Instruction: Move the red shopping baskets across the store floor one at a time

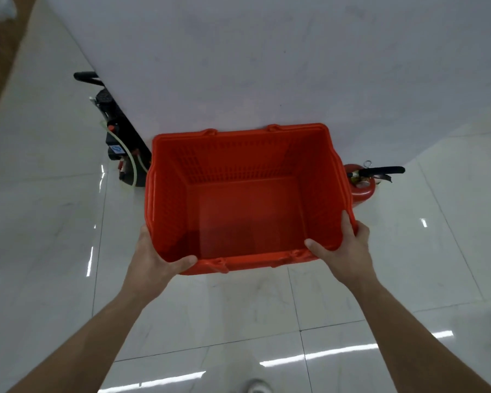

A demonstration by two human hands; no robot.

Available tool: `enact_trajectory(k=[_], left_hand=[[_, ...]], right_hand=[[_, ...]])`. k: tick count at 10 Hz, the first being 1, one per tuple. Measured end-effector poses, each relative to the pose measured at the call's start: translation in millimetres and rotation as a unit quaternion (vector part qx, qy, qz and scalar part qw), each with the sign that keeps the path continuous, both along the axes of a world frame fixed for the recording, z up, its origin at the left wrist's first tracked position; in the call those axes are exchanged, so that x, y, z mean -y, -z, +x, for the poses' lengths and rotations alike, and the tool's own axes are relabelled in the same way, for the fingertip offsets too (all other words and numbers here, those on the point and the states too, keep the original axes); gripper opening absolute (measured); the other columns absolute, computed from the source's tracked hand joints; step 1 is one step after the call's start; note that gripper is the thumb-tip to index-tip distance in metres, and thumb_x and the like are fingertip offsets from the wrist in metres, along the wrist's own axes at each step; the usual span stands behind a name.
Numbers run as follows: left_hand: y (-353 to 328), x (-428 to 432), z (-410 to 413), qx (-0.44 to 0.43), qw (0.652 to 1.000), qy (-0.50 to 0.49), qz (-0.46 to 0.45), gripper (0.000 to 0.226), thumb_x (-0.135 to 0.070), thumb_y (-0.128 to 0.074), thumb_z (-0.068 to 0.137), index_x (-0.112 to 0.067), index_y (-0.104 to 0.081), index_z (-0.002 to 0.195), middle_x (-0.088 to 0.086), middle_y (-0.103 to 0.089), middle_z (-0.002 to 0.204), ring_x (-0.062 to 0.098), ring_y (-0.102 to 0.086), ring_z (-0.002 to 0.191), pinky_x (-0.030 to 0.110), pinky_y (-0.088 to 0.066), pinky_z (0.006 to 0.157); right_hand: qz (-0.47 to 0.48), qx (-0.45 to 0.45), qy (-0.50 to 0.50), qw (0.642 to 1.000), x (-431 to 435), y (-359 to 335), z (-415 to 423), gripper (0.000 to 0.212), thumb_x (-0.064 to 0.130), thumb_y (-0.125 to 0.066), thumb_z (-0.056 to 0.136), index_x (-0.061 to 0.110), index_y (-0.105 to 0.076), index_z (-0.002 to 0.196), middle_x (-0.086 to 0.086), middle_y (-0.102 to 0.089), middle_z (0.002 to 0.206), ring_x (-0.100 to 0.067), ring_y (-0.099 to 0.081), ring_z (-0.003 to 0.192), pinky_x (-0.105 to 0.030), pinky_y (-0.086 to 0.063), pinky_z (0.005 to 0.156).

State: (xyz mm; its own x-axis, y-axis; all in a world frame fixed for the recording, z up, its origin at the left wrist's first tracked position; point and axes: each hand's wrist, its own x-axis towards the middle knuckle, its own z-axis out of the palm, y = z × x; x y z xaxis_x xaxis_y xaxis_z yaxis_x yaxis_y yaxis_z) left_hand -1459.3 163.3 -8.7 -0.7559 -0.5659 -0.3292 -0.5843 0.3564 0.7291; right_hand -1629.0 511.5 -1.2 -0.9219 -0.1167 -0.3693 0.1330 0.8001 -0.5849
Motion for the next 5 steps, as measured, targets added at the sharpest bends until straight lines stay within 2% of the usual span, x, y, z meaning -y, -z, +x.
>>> enact_trajectory(k=[1,2,3,4,5], left_hand=[[-16,-4,-3,0.068,0.997,0.009,-0.026,0.123,-0.066,-0.085,0.052,-0.033,-0.015,0.148,0.0,-0.048,0.141,0.028,-0.055,0.12,0.05,-0.052,0.094],[-50,-15,-1,0.163,0.978,0.065,-0.114,0.122,-0.068,-0.077,0.064,-0.027,-0.005,0.154,0.006,-0.033,0.155,0.033,-0.05,0.129,0.054,-0.05,0.097],[-106,-36,6,0.186,0.963,0.114,-0.16,0.118,-0.074,-0.065,0.073,-0.022,-0.001,0.158,0.001,-0.012,0.165,0.029,-0.037,0.141,0.051,-0.045,0.104],[-182,-56,20,0.176,0.962,0.131,-0.162,0.109,-0.075,-0.061,0.075,-0.022,-0.013,0.157,0.0,-0.02,0.162,0.025,-0.04,0.138,0.049,-0.046,0.103],[-262,-73,41,0.13,0.968,0.119,-0.18,0.1,-0.077,-0.06,0.073,-0.026,-0.025,0.151,-0.002,-0.037,0.152,0.022,-0.05,0.127,0.041,-0.051,0.093]], right_hand=[[0.045,0.014,-0.009,0.999,-2,-16,2,0.12,0.071,-0.072,0.071,0.025,-0.007,0.16,-0.012,-0.016,0.158,-0.039,-0.03,0.142,-0.056,-0.041,0.109],[0.109,0.01,-0.038,0.993,-6,-52,9,0.118,0.07,-0.073,0.071,0.025,-0.01,0.159,-0.013,-0.019,0.158,-0.04,-0.025,0.143,-0.061,-0.04,0.106],[0.131,0.012,-0.051,0.99,-10,-107,19,0.114,0.07,-0.072,0.073,0.023,-0.013,0.159,-0.013,-0.018,0.16,-0.04,-0.019,0.145,-0.062,-0.038,0.104],[0.152,0.017,-0.077,0.985,-16,-181,32,0.108,0.067,-0.07,0.077,0.02,-0.017,0.158,-0.012,-0.023,0.159,-0.038,-0.021,0.145,-0.059,-0.039,0.104],[0.13,-0.013,-0.095,0.987,-19,-256,52,0.099,0.063,-0.071,0.078,0.019,-0.026,0.154,-0.012,-0.033,0.154,-0.037,-0.031,0.139,-0.055,-0.042,0.101]])
